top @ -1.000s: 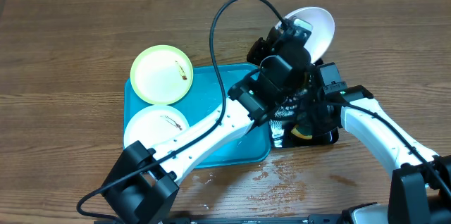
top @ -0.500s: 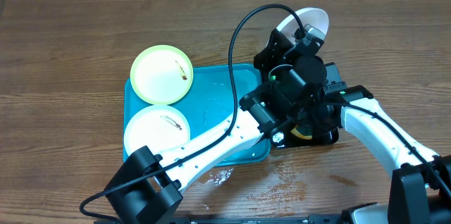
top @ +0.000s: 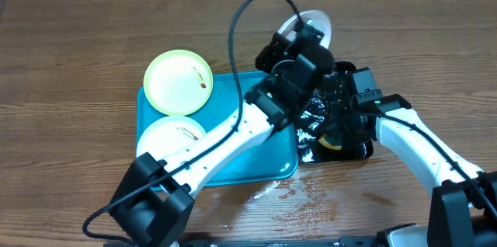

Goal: Clean dirty plates on tray and stack at the side
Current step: 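Carry the white plate left and lower it onto the table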

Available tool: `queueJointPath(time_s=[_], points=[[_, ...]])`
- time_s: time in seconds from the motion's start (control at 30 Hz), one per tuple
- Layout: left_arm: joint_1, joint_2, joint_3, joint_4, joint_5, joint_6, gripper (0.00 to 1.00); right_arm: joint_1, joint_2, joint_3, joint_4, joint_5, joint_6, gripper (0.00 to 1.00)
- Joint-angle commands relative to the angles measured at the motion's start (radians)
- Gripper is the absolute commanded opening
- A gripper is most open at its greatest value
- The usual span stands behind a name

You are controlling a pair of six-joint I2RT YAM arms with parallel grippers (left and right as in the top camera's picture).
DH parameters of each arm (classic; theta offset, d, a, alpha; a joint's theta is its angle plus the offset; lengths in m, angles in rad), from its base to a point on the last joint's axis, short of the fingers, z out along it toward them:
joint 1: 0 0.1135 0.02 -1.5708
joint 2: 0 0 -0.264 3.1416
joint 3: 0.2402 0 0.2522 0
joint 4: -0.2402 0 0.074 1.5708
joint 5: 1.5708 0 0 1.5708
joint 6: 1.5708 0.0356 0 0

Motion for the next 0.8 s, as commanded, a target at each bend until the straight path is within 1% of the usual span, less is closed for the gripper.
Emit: queueJointPath(time_s=[0.0, 0.03, 0.13, 0.2, 0.3, 0.37, 0.5, 0.6, 0.7, 0.73, 0.77], points=[[0.113, -0.077, 0.04, -0.15, 0.38, -0.258, 0.04, 0.001, 0.0, -0.001, 0.027, -0.012, -0.013, 0.19], [0.169, -0.098, 0.055, -0.196, 0.529, -0.299, 0.04, 0.004, 0.0, -0.002, 0.041, -0.012, -0.039, 0.2], [0.312, -0.134, 0.108, -0.287, 0.846, -0.39, 0.04, 0.014, 0.0, -0.002, 0.073, -0.011, -0.083, 0.2], [0.413, -0.145, 0.151, -0.355, 1.001, -0.448, 0.04, 0.023, 0.0, -0.002, 0.101, -0.01, -0.114, 0.2], [0.555, -0.147, 0.197, -0.448, 1.138, -0.491, 0.04, 0.032, 0.0, -0.003, 0.139, -0.001, -0.138, 0.2], [0.683, -0.147, 0.205, -0.509, 1.176, -0.508, 0.04, 0.039, 0.001, -0.003, 0.171, 0.027, -0.138, 0.2], [0.88, -0.142, 0.204, -0.602, 1.176, -0.525, 0.04, 0.052, 0.001, -0.004, 0.211, 0.061, -0.138, 0.2], [1.064, -0.139, 0.197, -0.657, 1.168, -0.525, 0.04, 0.058, 0.001, -0.004, 0.223, 0.061, -0.138, 0.2], [1.202, -0.138, 0.18, -0.672, 1.122, -0.525, 0.04, 0.057, 0.001, -0.004, 0.23, 0.061, -0.138, 0.2], [1.268, -0.138, 0.165, -0.674, 1.072, -0.526, 0.04, 0.057, 0.001, -0.004, 0.23, 0.061, -0.138, 0.2], [1.304, -0.138, 0.154, -0.674, 1.048, -0.528, 0.04, 0.057, 0.001, -0.004, 0.229, 0.061, -0.138, 0.2]])
